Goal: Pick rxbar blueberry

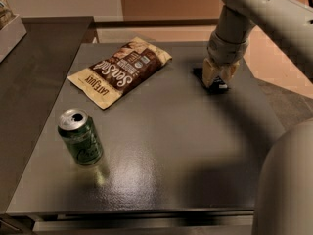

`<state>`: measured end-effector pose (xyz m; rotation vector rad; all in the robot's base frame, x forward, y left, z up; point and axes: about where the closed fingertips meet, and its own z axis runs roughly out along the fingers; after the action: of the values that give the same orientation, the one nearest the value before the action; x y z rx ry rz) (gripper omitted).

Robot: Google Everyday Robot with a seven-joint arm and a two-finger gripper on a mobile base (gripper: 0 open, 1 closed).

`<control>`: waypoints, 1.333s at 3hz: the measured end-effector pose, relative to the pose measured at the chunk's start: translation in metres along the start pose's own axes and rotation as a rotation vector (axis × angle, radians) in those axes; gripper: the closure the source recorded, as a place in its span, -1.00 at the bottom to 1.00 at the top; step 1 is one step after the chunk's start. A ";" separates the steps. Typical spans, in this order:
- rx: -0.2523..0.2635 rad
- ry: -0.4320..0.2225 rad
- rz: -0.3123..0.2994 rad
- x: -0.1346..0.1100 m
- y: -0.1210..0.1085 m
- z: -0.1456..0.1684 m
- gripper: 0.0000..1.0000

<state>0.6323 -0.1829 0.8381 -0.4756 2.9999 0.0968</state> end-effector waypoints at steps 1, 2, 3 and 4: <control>0.010 -0.089 -0.059 -0.004 0.004 -0.032 1.00; 0.028 -0.180 -0.125 -0.006 0.009 -0.070 1.00; 0.041 -0.241 -0.183 -0.007 0.013 -0.098 1.00; 0.055 -0.282 -0.234 -0.008 0.017 -0.120 1.00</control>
Offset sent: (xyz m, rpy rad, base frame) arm -0.0122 0.0044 0.1236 0.0234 -0.3063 0.1825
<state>0.6235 -0.1734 0.9592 -0.7346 2.6455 0.0571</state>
